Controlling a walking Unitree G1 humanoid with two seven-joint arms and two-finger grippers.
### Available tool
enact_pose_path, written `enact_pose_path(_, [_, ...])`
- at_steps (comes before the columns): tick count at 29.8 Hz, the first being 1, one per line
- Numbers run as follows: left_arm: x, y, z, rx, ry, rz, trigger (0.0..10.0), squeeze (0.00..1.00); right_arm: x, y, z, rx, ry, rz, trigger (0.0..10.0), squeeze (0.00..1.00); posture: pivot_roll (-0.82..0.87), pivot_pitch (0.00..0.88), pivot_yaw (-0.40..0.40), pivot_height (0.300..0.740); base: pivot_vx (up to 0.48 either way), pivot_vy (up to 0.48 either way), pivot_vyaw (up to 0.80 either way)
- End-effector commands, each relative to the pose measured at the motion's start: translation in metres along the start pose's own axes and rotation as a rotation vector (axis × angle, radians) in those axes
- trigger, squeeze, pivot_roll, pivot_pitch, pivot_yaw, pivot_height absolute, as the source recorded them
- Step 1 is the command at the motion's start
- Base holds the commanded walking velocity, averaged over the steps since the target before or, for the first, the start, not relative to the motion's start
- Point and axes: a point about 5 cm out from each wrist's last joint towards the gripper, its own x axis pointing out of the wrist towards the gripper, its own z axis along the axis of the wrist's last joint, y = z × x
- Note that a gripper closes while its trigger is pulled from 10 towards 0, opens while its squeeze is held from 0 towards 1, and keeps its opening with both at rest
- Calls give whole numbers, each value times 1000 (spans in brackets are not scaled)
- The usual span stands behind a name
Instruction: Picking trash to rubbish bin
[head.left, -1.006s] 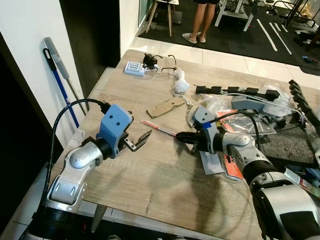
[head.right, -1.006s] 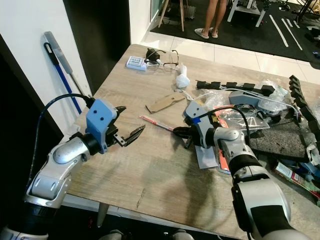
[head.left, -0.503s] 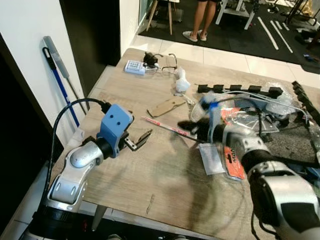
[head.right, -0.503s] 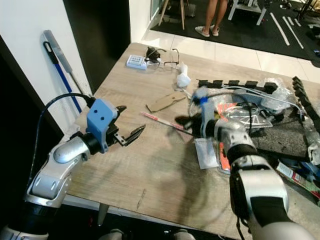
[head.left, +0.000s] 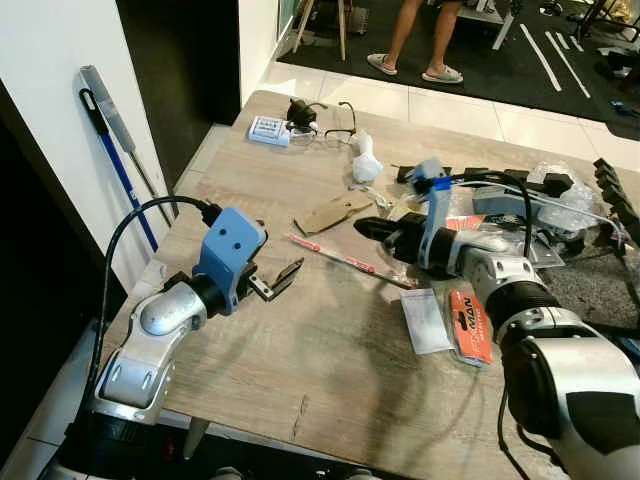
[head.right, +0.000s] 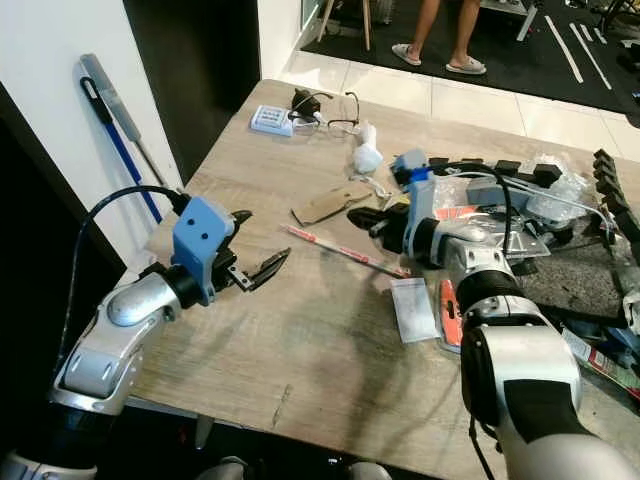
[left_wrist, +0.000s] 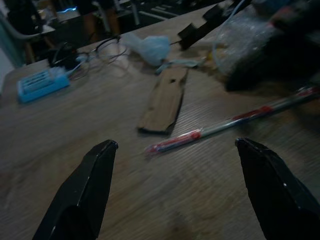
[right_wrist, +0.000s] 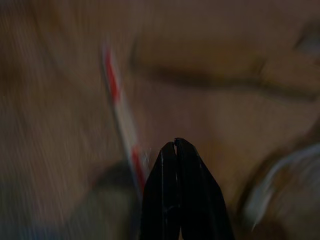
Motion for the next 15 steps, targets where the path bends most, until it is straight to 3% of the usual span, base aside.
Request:
enact_pose_path(1, [-2, 4, -4, 32, 25, 31, 10000, 0, -1, 4, -16, -19, 70, 13, 5765, 0, 16, 181, -77, 740, 0, 0, 0])
enact_pose_path(2, [-3, 7, -3, 28, 17, 43, 10000, 0, 0, 6, -20, -20, 86, 34, 9137, 0, 18, 182, -78, 740, 0, 0, 0])
enact_pose_path(4, [-6, 11, 0, 7, -1, 43, 10000, 0, 1, 10, -25, -28, 117, 67, 10000, 0, 18, 182, -78, 740, 0, 0, 0])
enact_pose_path(10, [-16, 15, 1, 1, -7, -17, 10000, 0, 3, 15, -29, -26, 155, 132, 10000, 0, 20, 181, -78, 740, 0, 0, 0])
enact_pose_path(15, [-21, 25, 1, 8, -1, 23, 10000, 0, 6, 18, -22, 18, 105, 168, 10000, 0, 20, 181, -78, 740, 0, 0, 0])
